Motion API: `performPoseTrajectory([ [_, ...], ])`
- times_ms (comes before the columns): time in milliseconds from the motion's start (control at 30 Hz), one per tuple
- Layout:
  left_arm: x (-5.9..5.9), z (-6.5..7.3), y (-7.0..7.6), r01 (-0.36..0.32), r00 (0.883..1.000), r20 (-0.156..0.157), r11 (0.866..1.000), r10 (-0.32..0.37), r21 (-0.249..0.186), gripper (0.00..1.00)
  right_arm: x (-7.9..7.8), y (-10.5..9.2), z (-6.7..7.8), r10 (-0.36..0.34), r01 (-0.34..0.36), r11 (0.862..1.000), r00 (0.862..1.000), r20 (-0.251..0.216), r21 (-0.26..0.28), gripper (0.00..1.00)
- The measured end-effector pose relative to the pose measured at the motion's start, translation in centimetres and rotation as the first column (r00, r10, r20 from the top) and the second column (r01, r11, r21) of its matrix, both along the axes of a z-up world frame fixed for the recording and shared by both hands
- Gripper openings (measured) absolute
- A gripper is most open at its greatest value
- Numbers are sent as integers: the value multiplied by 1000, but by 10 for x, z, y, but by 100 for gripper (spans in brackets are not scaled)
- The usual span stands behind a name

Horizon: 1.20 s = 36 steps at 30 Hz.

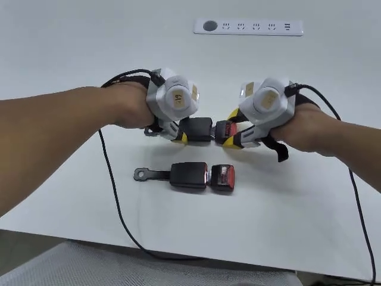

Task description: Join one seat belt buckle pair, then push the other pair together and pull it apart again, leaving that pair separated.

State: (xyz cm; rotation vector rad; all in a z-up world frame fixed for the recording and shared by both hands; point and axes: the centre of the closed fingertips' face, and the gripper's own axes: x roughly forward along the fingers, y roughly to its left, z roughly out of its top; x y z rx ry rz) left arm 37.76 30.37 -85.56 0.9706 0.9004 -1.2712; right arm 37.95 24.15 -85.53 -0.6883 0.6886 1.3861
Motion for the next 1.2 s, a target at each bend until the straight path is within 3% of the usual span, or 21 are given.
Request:
performPoseTrajectory([
  [300,0,0,1,-20,1000,5,1000,20,-23,31,-1,-2,0,1,-1,1000,1000,-7,-1,34],
  [500,0,1,1,-23,1000,6,1000,23,-18,31,-1,-14,0,2,-2,1000,1000,0,-31,34],
  [767,1,0,0,-14,1000,4,1000,14,-16,31,-4,-20,0,-1,1,1000,1000,3,-28,35],
  [1200,1,-1,0,-25,1000,-2,1000,25,-16,31,-6,-60,-1,-22,22,997,1000,7,-68,35],
])
